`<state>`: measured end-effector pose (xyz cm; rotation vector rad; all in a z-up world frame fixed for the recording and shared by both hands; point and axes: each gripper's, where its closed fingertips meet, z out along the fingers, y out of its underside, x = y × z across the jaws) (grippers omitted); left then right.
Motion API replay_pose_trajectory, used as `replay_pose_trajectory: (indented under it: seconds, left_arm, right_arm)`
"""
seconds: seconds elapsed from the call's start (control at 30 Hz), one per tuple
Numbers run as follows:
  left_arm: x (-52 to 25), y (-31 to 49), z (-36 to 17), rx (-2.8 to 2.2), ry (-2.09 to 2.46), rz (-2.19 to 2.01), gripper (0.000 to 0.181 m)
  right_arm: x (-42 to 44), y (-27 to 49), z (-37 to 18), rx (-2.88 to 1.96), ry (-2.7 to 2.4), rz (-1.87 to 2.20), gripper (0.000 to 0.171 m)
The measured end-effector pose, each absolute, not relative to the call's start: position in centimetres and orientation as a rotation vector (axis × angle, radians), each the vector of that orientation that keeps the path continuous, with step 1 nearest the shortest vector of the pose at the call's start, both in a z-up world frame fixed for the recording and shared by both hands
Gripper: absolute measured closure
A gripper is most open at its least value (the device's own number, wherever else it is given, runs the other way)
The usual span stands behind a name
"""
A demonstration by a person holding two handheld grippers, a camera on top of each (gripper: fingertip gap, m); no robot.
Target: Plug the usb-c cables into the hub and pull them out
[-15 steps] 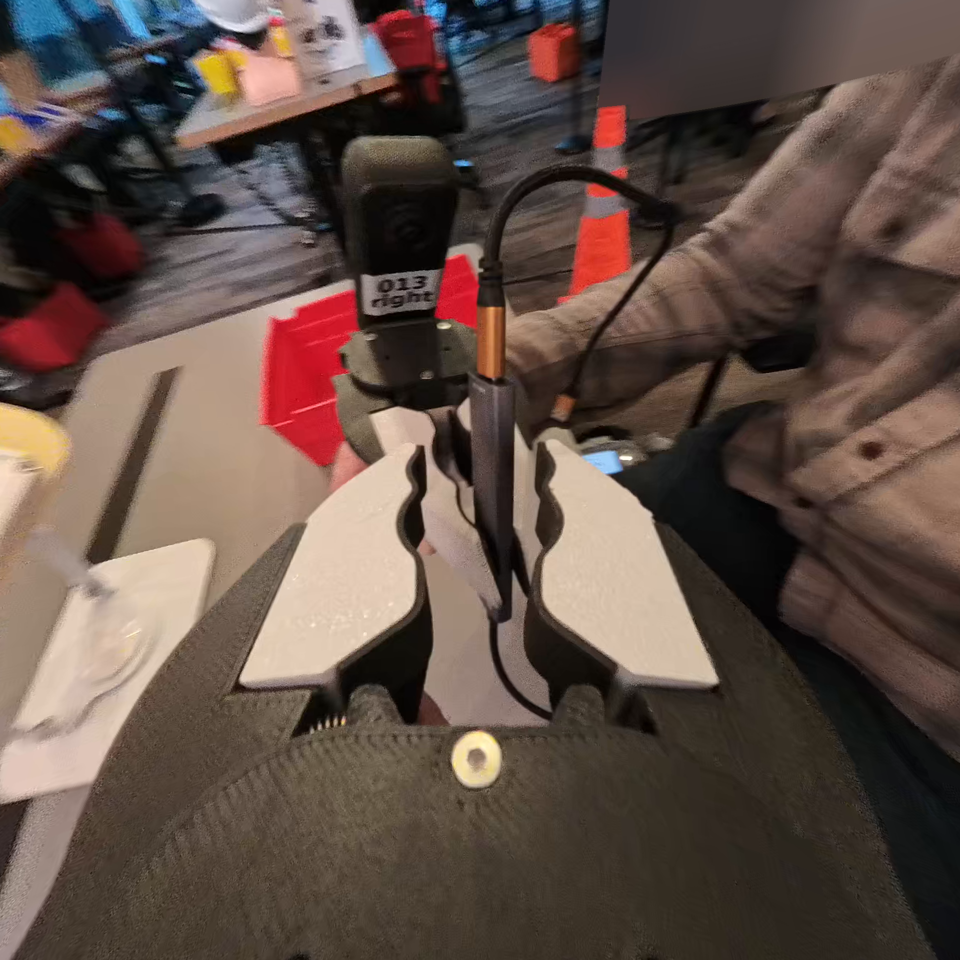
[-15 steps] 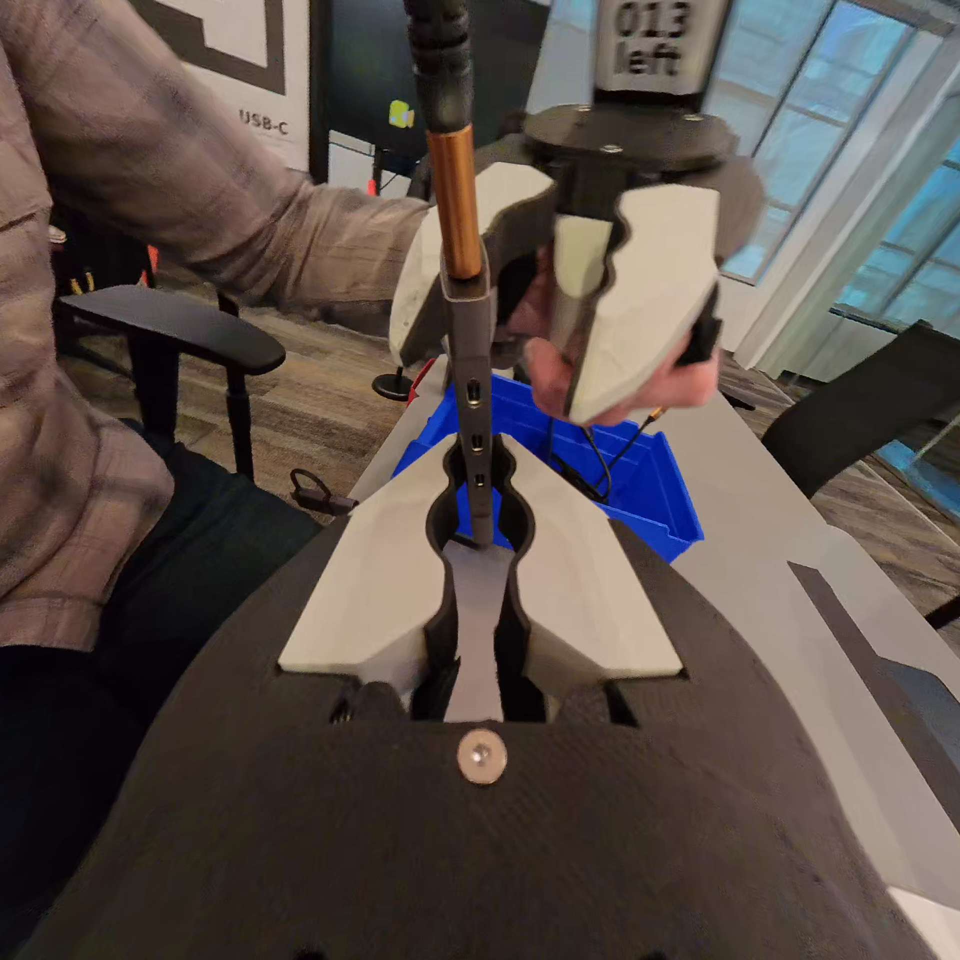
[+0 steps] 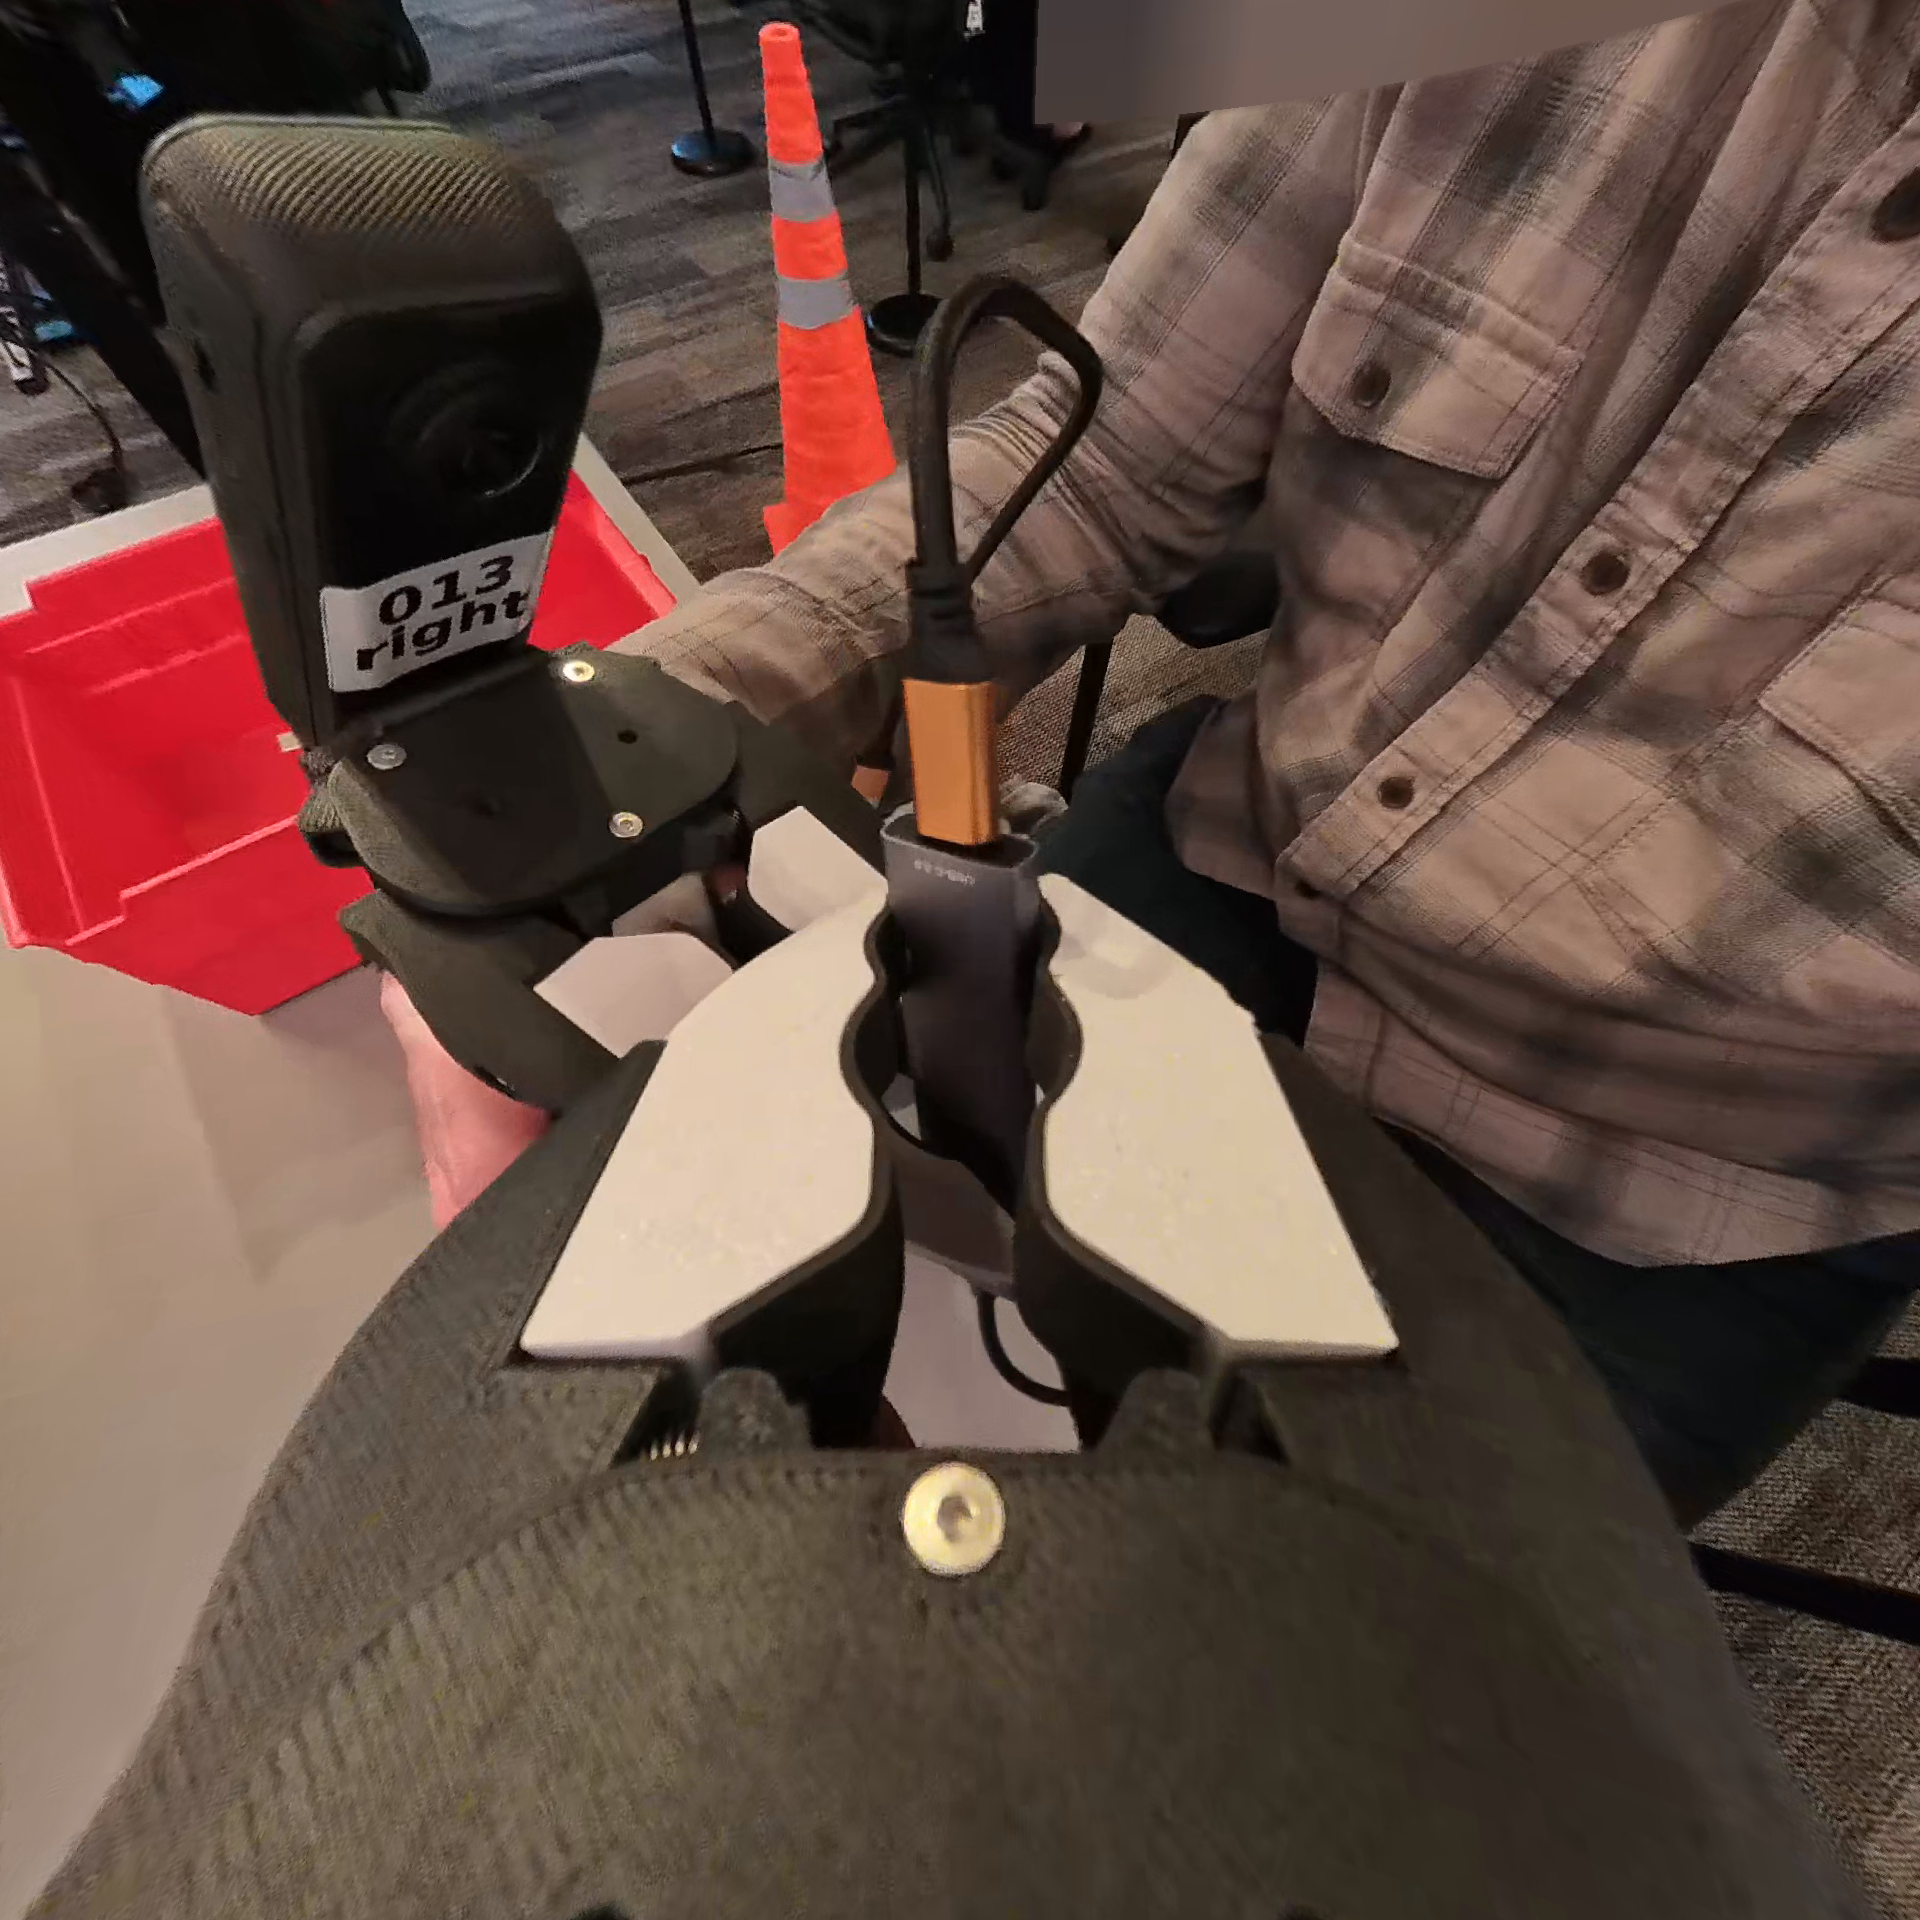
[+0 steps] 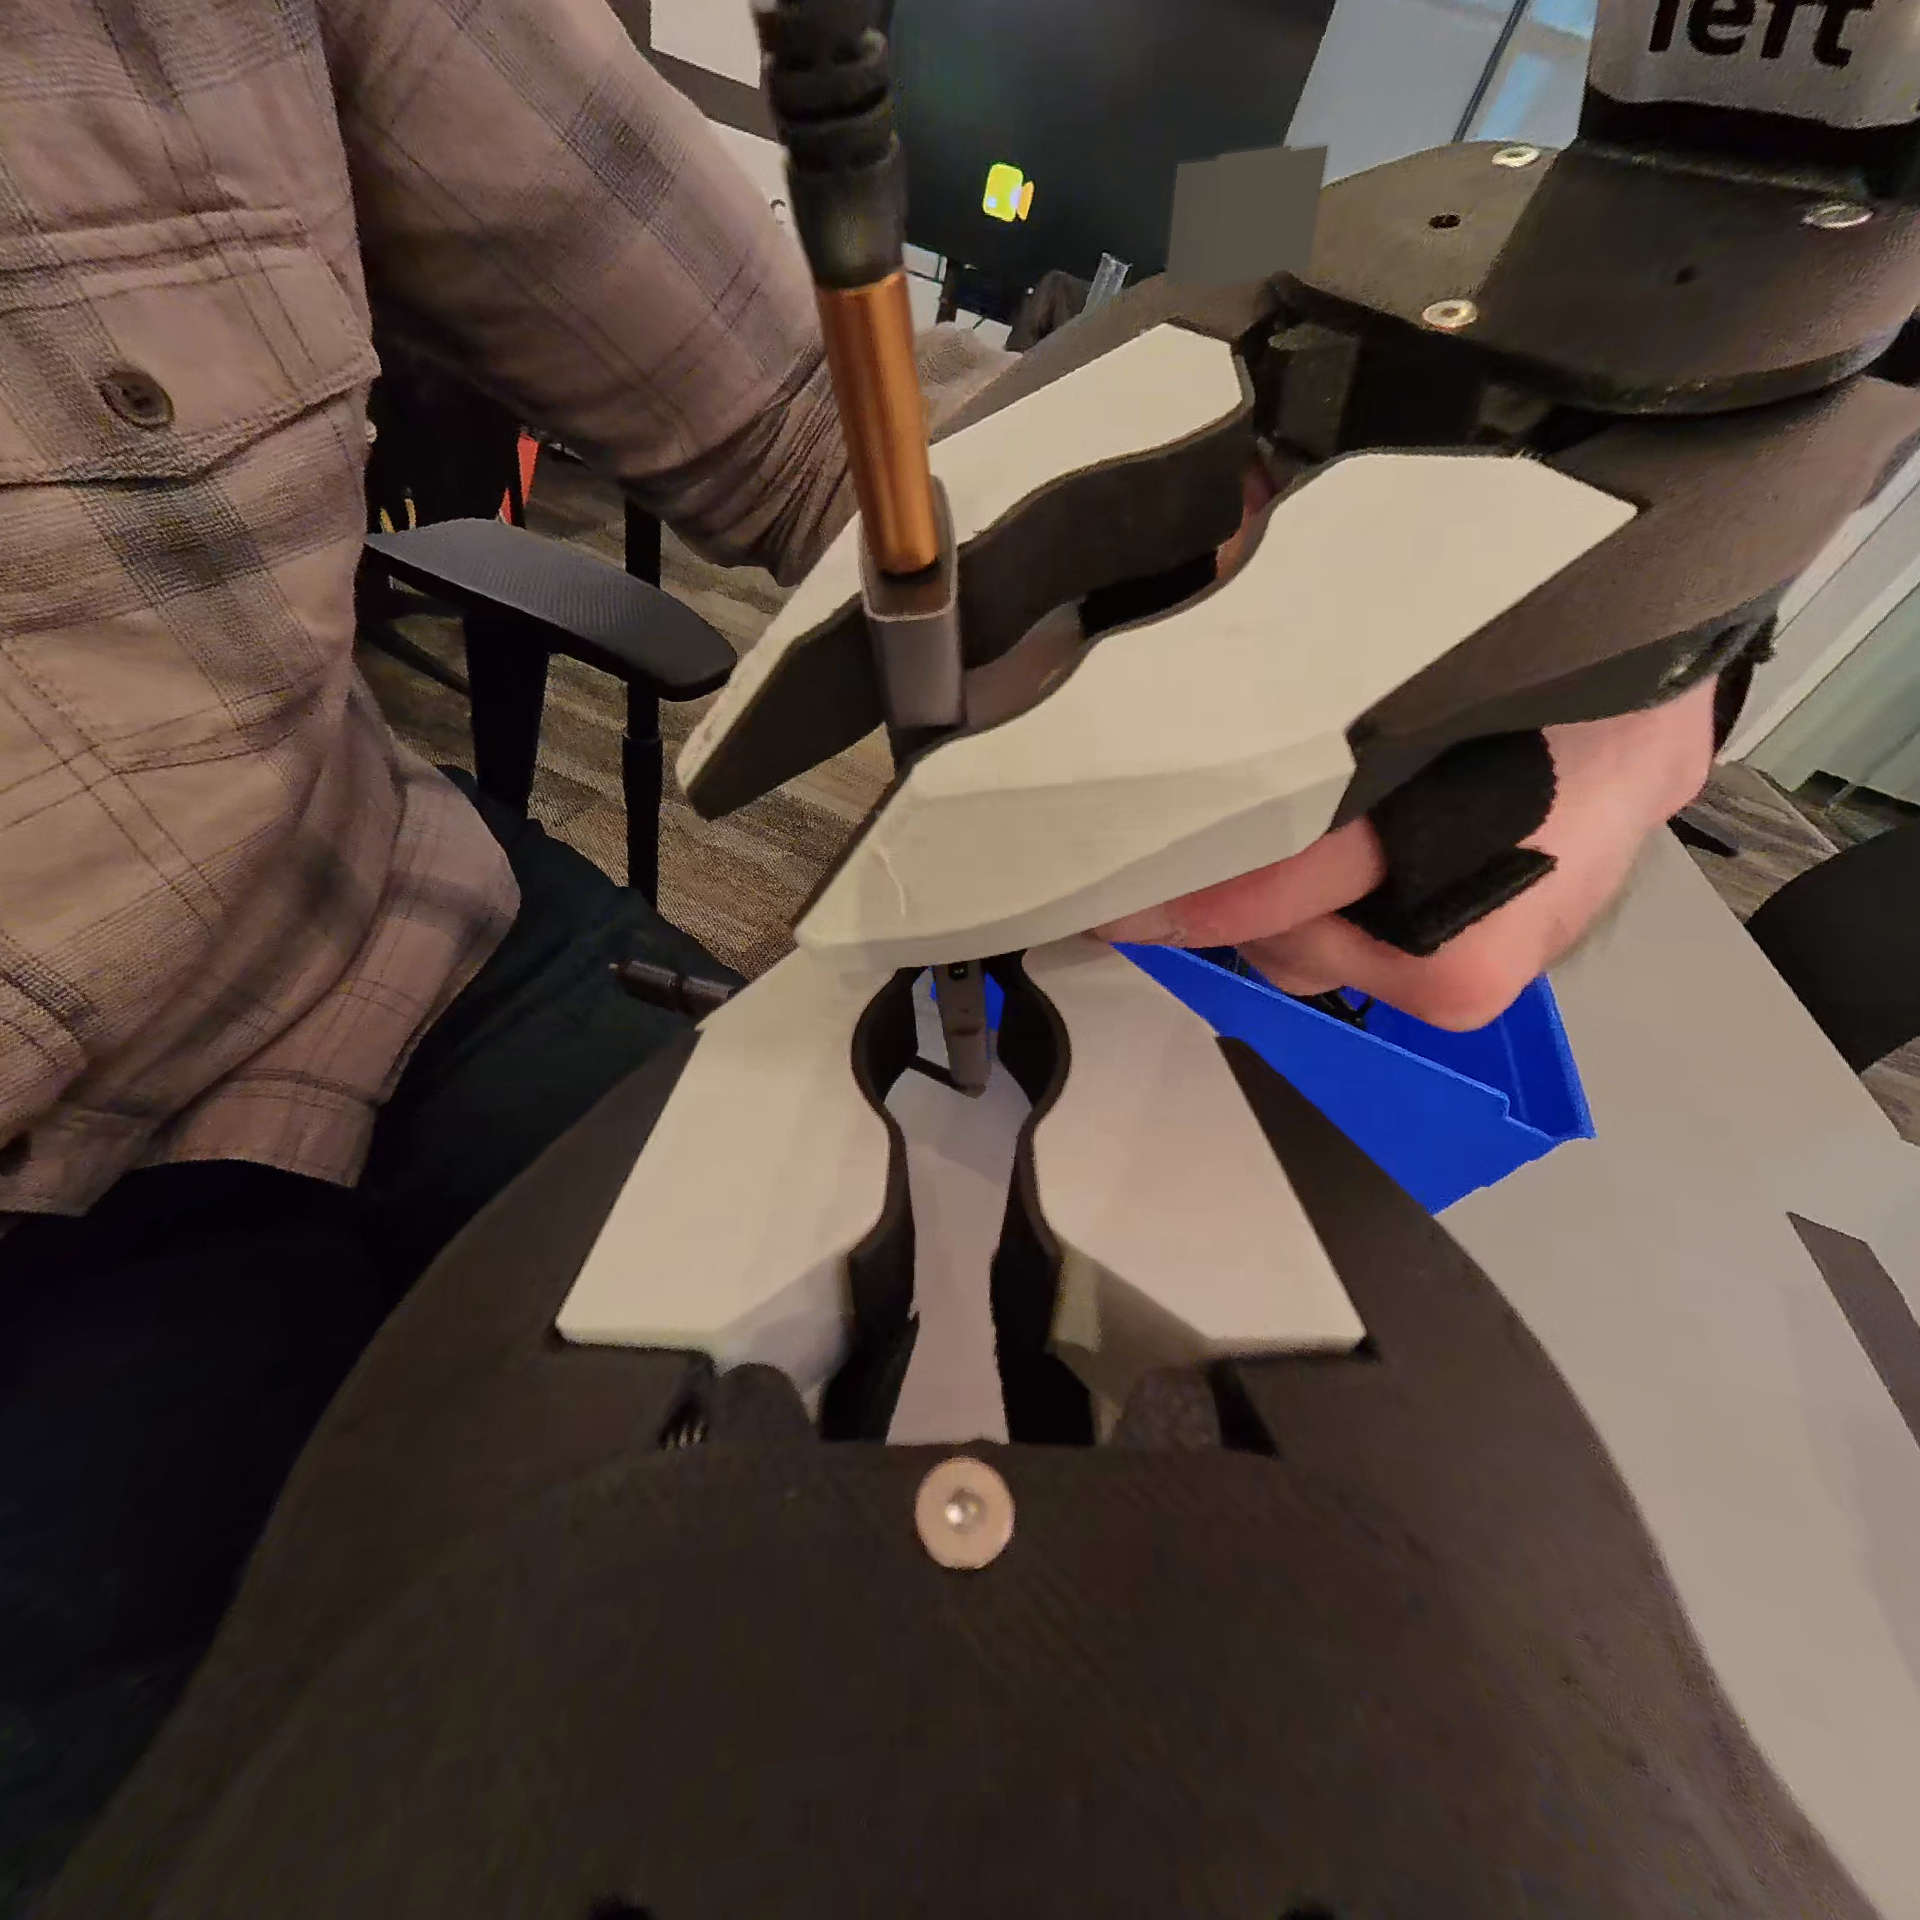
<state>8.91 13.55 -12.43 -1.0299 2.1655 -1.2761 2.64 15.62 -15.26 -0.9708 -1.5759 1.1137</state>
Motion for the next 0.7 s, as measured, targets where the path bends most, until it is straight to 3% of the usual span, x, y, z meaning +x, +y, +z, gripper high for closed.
replay_pose_trajectory:
  seconds: [0.2,0.43,0.7]
  left_arm:
    - [9.4,14.8,-12.7,-1.046,2.140,-1.162,0.161]
    - [9.2,18.8,-14.0,-1.173,2.076,-0.880,0.161]
    - [8.0,24.8,-17.4,-1.283,2.060,-0.250,0.161]
  right_arm:
    - [3.7,18.0,-15.6,-1.086,-1.501,1.054,0.157]
    - [10.0,27.3,-19.2,-1.599,-1.301,0.430,0.160]
    - [15.6,28.4,-13.2,-1.651,-0.938,0.319,0.171]
